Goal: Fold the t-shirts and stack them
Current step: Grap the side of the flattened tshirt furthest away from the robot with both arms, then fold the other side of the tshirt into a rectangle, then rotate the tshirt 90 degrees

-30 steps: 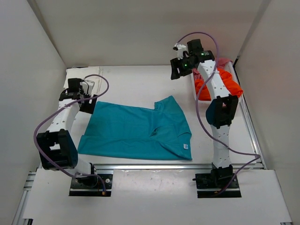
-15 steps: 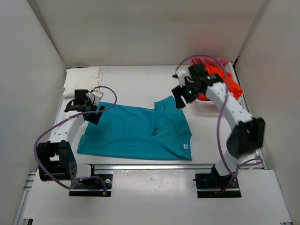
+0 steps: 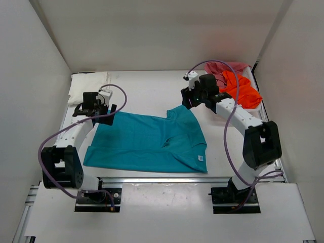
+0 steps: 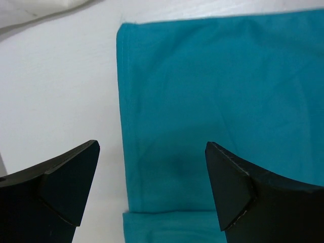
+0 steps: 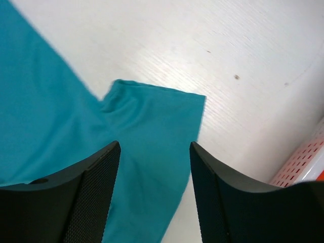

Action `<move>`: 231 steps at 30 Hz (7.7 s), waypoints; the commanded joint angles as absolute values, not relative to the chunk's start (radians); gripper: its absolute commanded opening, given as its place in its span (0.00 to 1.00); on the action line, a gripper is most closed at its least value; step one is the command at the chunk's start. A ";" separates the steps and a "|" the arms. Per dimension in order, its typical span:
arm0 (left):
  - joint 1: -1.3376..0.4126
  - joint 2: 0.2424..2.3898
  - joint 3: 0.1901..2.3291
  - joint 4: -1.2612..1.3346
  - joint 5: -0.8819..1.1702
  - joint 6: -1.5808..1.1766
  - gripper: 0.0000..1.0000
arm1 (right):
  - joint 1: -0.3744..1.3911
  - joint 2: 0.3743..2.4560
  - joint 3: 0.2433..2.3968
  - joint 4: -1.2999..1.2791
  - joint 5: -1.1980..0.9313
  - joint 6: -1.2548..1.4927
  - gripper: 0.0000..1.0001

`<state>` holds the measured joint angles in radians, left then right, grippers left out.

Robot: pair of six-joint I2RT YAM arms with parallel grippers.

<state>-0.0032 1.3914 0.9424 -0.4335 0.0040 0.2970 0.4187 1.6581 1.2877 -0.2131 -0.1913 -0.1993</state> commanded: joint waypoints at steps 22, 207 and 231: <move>0.083 1.687 1.097 -0.321 -0.067 0.138 0.93 | 0.313 2.131 1.600 -0.210 -0.187 0.075 0.57; 0.043 1.394 0.713 -0.275 -0.270 0.480 0.75 | 0.293 1.675 1.089 -0.581 -0.239 -0.157 0.67; 0.156 1.427 0.744 -0.360 -0.311 0.440 0.76 | 0.333 2.043 1.555 -0.594 -0.198 -0.117 0.00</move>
<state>0.1413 1.4342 0.7078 -0.3367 -0.2970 0.4622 0.3149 1.9919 1.4078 -0.6266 -0.2241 -0.1448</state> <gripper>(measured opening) 0.755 0.003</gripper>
